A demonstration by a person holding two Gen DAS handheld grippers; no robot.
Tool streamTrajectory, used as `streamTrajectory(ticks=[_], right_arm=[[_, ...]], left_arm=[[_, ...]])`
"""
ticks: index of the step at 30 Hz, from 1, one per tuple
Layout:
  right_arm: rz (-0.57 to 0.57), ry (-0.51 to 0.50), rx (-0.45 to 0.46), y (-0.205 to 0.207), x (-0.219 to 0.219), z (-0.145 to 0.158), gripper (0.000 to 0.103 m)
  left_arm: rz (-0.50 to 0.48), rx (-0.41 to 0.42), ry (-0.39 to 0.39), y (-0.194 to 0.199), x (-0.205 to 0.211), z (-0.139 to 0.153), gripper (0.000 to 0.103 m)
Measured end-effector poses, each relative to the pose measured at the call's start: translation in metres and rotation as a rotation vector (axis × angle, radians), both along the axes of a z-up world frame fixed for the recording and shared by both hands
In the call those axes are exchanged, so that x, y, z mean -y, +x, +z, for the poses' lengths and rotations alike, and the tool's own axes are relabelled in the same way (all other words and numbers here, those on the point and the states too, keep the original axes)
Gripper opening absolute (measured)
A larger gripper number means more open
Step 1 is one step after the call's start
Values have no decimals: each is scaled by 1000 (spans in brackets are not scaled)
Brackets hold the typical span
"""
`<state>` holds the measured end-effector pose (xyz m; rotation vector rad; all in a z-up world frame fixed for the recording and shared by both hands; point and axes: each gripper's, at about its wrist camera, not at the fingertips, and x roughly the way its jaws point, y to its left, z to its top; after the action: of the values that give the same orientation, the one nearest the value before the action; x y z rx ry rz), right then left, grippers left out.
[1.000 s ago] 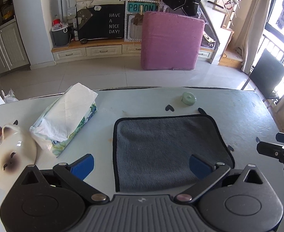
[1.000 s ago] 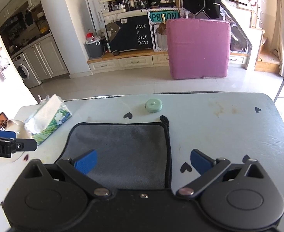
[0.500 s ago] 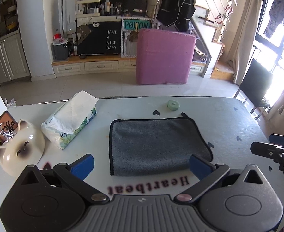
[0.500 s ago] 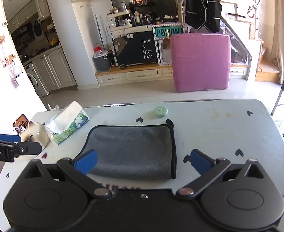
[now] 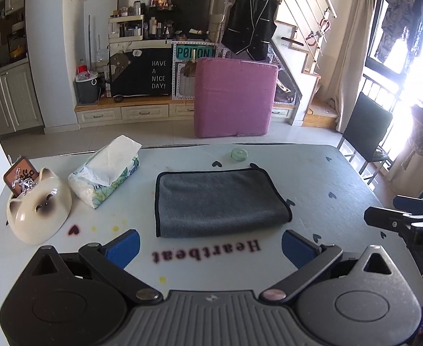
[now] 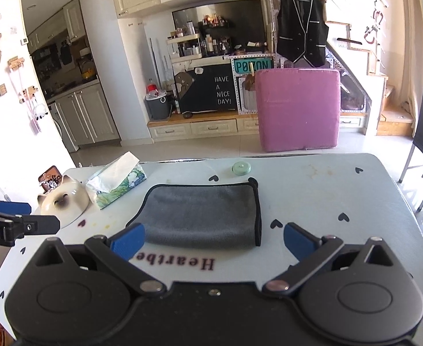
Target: Fold towel
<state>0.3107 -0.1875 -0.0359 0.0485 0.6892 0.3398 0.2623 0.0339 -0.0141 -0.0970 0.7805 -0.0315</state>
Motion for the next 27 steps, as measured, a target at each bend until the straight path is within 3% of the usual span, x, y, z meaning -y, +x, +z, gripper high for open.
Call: streamTrajectory(ticks=[27], right_arm=[[24, 37, 78, -141, 29, 14, 103]], left_arm=[[-23, 101, 11, -136, 27, 7, 103]])
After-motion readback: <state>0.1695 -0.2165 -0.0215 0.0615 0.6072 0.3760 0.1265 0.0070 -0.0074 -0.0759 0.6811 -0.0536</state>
